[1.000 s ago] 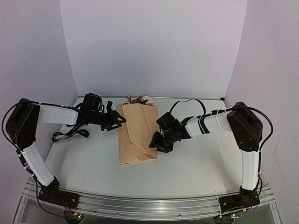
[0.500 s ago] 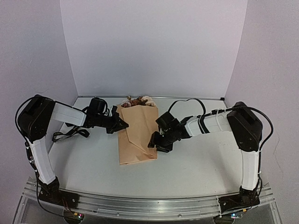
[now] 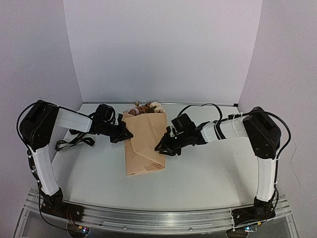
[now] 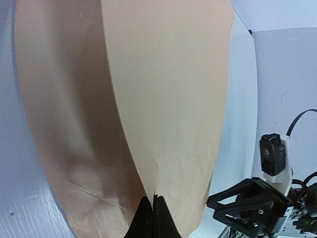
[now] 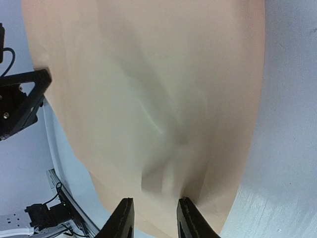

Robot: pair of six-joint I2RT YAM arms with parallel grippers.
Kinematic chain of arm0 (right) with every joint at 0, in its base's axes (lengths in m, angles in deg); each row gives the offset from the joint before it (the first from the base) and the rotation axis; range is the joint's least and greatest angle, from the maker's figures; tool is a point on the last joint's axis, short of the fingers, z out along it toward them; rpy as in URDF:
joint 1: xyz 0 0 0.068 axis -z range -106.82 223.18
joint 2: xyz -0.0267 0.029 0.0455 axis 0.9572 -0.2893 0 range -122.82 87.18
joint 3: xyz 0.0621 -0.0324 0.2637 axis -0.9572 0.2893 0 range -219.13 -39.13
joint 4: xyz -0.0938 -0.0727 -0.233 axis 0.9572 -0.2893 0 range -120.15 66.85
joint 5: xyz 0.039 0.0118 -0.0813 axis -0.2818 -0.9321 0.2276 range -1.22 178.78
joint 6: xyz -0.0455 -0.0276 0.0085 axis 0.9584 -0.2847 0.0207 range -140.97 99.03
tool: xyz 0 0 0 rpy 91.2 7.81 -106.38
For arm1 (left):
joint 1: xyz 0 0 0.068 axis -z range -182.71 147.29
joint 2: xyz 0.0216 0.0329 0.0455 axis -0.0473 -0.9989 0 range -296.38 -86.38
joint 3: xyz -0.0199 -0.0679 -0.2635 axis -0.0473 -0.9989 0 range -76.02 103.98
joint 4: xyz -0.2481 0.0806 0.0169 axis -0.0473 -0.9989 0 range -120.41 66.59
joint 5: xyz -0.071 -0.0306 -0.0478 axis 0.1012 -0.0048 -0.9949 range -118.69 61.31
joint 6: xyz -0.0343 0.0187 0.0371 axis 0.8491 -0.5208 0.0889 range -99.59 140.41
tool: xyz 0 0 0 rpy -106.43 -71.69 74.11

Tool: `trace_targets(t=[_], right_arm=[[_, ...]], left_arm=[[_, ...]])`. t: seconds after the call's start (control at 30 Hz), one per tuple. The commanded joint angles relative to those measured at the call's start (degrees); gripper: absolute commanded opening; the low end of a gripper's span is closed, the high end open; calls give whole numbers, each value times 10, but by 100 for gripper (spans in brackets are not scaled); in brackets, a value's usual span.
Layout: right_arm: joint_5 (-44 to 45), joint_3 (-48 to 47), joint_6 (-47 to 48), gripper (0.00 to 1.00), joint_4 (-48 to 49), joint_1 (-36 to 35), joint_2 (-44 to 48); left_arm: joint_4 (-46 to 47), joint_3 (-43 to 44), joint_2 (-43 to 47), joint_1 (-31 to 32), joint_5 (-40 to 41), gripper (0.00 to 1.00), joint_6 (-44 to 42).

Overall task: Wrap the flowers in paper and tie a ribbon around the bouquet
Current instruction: Press the fold line on the folded wrapping paper.

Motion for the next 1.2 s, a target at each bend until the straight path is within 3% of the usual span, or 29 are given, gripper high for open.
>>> trace_targets(t=[0.0,0.37,0.6,1.0,1.17], right_arm=[[-59,13,-59,26,102,2,-15],[-75,102,-190,14,267,19,-68],[-56,148,-248,6,310,50,-82],[-80,30,-314,6,308,112,-149],[-84,-41,-298,6,247,123,-174]], left_arm=[[-17,11,-10,0,40,0,-23],[-51,18,-50,0,60,0,-41],[-88,37,-84,0,75,0,-52],[-131,60,-122,0,51,0,-88],[-130,58,-127,-2,40,0,-90]])
